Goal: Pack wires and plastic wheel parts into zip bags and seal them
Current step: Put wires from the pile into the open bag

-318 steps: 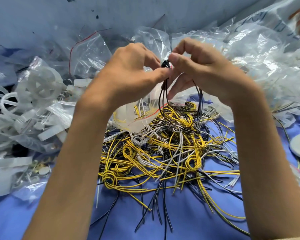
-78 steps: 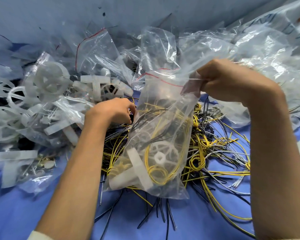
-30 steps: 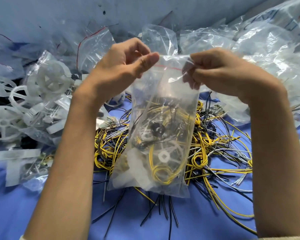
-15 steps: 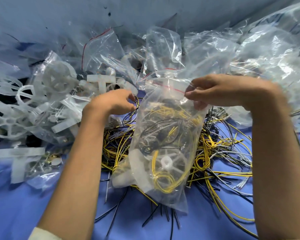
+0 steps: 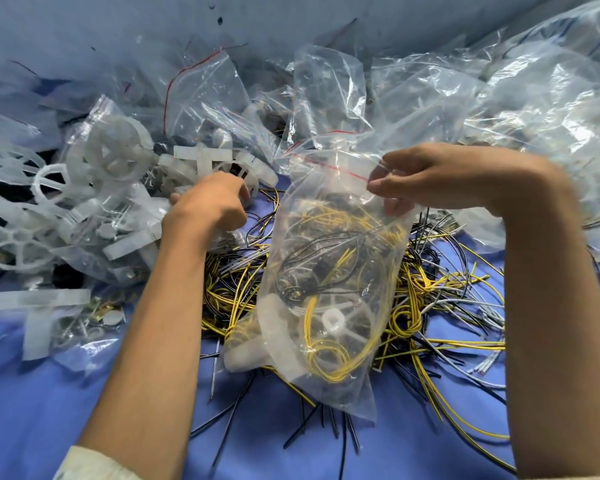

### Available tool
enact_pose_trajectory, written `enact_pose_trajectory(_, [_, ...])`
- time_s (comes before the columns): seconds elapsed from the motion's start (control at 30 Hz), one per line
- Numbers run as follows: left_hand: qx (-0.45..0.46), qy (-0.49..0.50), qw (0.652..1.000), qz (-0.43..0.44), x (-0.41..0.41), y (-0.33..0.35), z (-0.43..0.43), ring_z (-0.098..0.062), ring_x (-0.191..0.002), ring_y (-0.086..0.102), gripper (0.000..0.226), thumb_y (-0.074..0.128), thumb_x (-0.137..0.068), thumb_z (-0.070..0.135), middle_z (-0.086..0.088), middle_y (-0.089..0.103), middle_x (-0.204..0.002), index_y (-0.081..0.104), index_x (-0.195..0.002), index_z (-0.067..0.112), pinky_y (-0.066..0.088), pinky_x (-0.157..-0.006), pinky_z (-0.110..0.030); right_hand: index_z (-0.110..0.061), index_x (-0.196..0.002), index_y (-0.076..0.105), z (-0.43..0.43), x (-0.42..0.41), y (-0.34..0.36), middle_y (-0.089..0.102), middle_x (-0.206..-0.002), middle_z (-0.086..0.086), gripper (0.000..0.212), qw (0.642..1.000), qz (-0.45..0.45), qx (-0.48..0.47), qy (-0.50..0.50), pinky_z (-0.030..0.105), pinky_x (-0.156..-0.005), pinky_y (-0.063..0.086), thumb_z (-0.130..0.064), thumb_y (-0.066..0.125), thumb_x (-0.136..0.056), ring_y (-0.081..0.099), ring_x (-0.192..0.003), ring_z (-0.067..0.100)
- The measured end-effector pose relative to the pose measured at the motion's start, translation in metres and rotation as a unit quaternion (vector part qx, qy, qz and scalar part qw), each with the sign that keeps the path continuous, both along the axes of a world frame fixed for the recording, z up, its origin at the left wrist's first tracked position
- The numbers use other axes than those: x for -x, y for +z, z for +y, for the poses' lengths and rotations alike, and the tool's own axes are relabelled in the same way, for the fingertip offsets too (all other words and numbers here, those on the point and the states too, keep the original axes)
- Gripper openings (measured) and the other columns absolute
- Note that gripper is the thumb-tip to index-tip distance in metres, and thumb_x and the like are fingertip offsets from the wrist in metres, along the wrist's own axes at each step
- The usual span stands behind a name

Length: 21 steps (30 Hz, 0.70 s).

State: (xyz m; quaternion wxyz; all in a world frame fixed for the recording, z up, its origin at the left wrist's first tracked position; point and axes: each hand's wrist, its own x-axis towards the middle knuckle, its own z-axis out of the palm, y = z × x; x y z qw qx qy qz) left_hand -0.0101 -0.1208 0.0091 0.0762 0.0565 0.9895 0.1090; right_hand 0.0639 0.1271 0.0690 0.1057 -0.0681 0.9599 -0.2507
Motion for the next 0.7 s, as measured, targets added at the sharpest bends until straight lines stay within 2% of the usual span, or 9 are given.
enact_pose_trajectory(0.1, [0.022,0.001,1.0,-0.01,-0.001,-0.004,0.001,-0.032,-0.128,0.04,0.058,0.046,-0.079,-0.007,-0.008,0.045,-0.135,0.056,-0.126,0.027,0.03,-0.106,-0.057,-0.026,-0.093,0.063,-0.002,-0.001,0.0,0.073,-0.08,-0.006,0.022,1.0,-0.002,0.0,0.001,0.044,-0.096,0.047,-0.045,0.053,-0.09,0.068,-0.086,0.012])
enact_pose_trajectory(0.2, [0.036,0.001,0.999,-0.004,-0.002,-0.006,-0.001,-0.028,-0.134,0.027,0.06,0.044,-0.08,-0.006,-0.007,0.042,-0.137,0.054,-0.125,0.032,0.018,-0.108,-0.063,-0.026,-0.095,0.063,-0.002,-0.003,0.001,0.073,-0.081,-0.007,0.022,1.0,-0.003,-0.007,0.003,0.042,-0.095,0.048,-0.045,0.053,-0.09,0.068,-0.086,0.01])
enact_pose_trajectory(0.27, [0.021,0.008,1.0,0.001,-0.002,-0.005,-0.003,-0.029,-0.134,0.025,0.061,0.04,-0.078,-0.009,-0.008,0.046,-0.135,0.056,-0.123,0.03,0.015,-0.108,-0.065,-0.026,-0.096,0.063,-0.002,-0.004,0.002,0.073,-0.081,-0.007,0.022,1.0,-0.003,-0.006,0.003,0.041,-0.095,0.048,-0.045,0.053,-0.09,0.068,-0.085,0.009])
enact_pose_trajectory(0.4, [-0.054,-0.025,0.998,0.037,-0.002,0.004,0.003,-0.031,-0.125,0.036,0.058,0.036,-0.075,-0.01,-0.011,0.053,-0.126,0.061,-0.116,0.024,0.038,-0.103,-0.051,-0.025,-0.095,0.063,-0.002,-0.003,0.001,0.073,-0.082,-0.005,0.021,1.0,-0.008,0.003,0.005,0.04,-0.095,0.049,-0.043,0.053,-0.091,0.069,-0.083,0.008])
enact_pose_trajectory(0.43, [-0.083,-0.029,0.995,0.048,-0.002,0.006,0.006,-0.03,-0.123,0.039,0.057,0.038,-0.075,-0.01,-0.011,0.054,-0.124,0.061,-0.116,0.023,0.044,-0.098,-0.044,-0.026,-0.095,0.063,-0.002,-0.003,0.001,0.073,-0.082,-0.006,0.021,1.0,-0.009,0.004,0.006,0.039,-0.094,0.049,-0.043,0.053,-0.091,0.069,-0.082,0.007])
enact_pose_trajectory(0.5, [-0.137,-0.039,0.988,0.066,-0.003,0.013,0.012,-0.024,-0.113,0.047,0.056,0.048,-0.074,-0.013,-0.006,0.055,-0.12,0.061,-0.115,0.023,0.051,-0.078,-0.033,-0.026,-0.096,0.063,-0.002,-0.003,0.002,0.073,-0.082,-0.007,0.021,1.0,-0.003,0.006,0.009,0.035,-0.09,0.05,-0.043,0.054,-0.091,0.068,-0.082,0.006])
enact_pose_trajectory(0.57, [-0.18,-0.052,0.978,0.09,-0.007,0.022,0.019,-0.019,-0.098,0.051,0.056,0.056,-0.071,-0.013,-0.001,0.054,-0.115,0.061,-0.113,0.025,0.048,-0.063,-0.025,-0.024,-0.097,0.063,-0.001,-0.003,0.002,0.072,-0.083,-0.007,0.021,1.0,0.016,0.005,0.01,0.033,-0.085,0.049,-0.042,0.054,-0.09,0.068,-0.084,0.009])
enact_pose_trajectory(0.6, [-0.192,-0.059,0.974,0.108,-0.011,0.027,0.022,-0.018,-0.093,0.051,0.057,0.055,-0.071,-0.014,0.0,0.054,-0.114,0.062,-0.112,0.025,0.046,-0.06,-0.023,-0.024,-0.098,0.063,-0.001,-0.003,0.003,0.071,-0.085,-0.007,0.021,0.999,0.029,0.004,0.012,0.034,-0.084,0.049,-0.042,0.055,-0.09,0.067,-0.087,0.012])
enact_pose_trajectory(0.7, [-0.21,-0.084,0.958,0.177,-0.021,0.041,0.028,-0.016,-0.085,0.05,0.054,0.046,-0.071,-0.01,0.002,0.054,-0.108,0.064,-0.108,0.025,0.041,-0.07,-0.023,-0.026,-0.109,0.06,-0.004,-0.003,0.005,0.069,-0.094,-0.008,0.026,0.997,0.065,0.025,0.012,0.024,-0.072,0.048,-0.042,0.056,-0.09,0.065,-0.09,0.012])
